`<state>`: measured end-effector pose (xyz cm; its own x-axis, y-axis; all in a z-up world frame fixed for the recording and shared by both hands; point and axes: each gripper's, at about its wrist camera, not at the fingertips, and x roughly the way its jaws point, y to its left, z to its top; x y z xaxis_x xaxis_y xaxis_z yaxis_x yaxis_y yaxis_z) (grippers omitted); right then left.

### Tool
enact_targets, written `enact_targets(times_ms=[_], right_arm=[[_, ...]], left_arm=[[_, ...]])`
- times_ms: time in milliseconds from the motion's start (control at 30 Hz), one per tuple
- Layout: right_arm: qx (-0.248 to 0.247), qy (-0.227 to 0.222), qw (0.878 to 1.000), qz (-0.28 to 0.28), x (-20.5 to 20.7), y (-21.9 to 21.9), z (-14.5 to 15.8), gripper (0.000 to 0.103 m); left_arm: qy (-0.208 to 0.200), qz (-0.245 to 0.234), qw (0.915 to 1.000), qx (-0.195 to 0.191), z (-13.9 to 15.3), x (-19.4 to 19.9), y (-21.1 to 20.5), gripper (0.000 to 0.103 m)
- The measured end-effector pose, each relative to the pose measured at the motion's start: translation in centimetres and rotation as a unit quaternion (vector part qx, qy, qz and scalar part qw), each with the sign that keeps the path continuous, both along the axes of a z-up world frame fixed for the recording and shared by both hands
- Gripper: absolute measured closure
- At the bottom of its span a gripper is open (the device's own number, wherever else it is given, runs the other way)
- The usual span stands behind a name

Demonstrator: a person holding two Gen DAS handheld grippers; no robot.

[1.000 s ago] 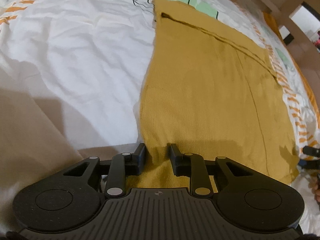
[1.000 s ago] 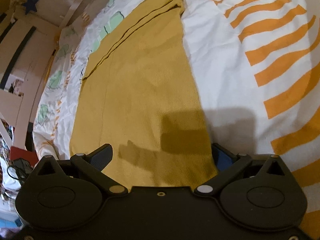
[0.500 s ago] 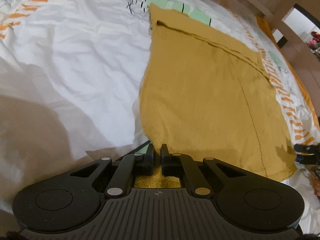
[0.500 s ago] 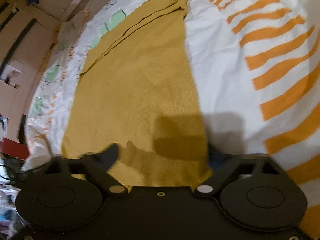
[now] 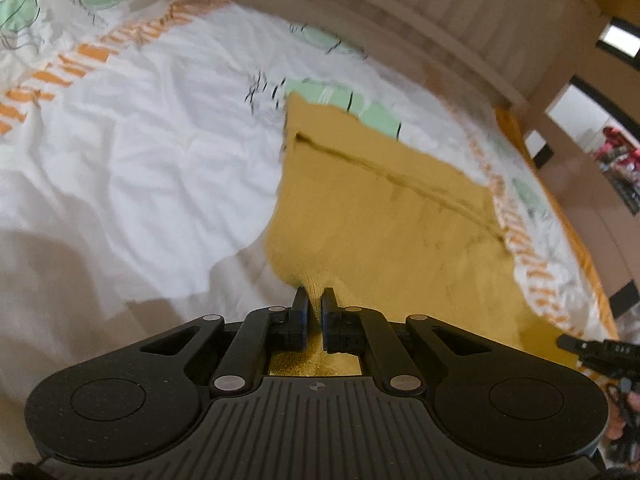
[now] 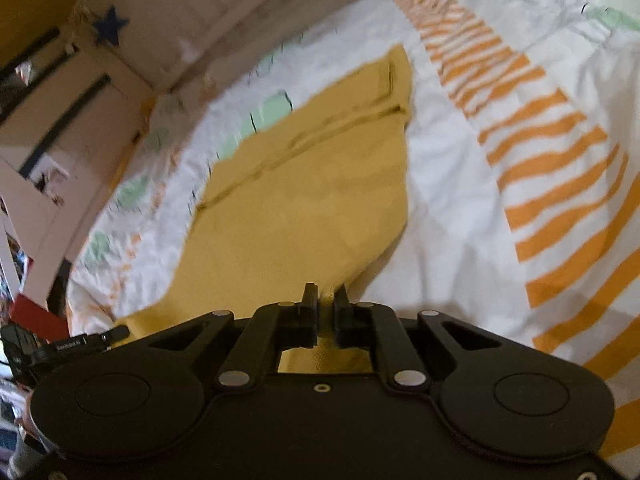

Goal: Fold small clothes
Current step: 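Close the left gripper on the sweater hem while the right gripper grasps the hem too, then lift the hem with both grippers, fold it onto the collar, and open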

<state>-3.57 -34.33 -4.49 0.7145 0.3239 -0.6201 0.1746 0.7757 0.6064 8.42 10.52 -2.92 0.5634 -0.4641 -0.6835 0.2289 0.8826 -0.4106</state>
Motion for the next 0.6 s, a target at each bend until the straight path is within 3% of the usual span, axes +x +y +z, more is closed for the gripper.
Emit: enact_targets(times_ms=[233,600], right_arm=[[0.014,-0.020,0.999,-0.034,0.4,-1.0,0.9,0.089],[0.021,-0.061,0.997,-0.041,3.9,-2.3,3.1,0.089]], left_arm=[[-0.025,0.003,0.9995,-0.020,2.0,1.2,-0.9,0.098],[-0.057,0.022,0.9976,-0.034,4.1,4.8,-1.8,0.098]])
